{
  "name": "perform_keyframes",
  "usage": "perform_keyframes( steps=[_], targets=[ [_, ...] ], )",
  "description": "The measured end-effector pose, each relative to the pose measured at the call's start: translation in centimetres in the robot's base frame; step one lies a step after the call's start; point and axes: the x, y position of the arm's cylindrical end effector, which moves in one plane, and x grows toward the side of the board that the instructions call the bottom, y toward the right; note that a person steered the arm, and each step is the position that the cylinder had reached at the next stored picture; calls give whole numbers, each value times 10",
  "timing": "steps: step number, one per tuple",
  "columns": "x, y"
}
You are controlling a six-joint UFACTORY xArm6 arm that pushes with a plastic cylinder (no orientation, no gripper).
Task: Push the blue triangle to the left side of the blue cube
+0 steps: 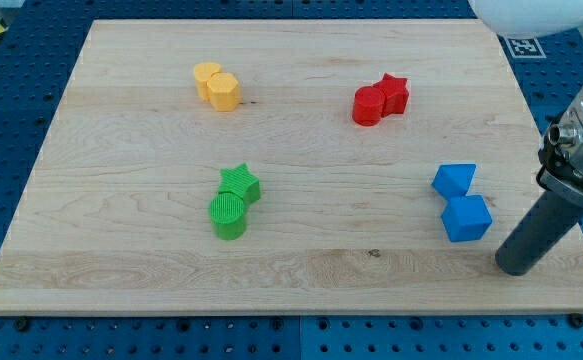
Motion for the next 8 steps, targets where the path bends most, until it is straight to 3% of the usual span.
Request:
perform_keyframes(
  steps=[4,6,7,8],
  targets=[
    [-47,-4],
    [-63,21],
    [-102,5],
    [-103,-22]
  ],
)
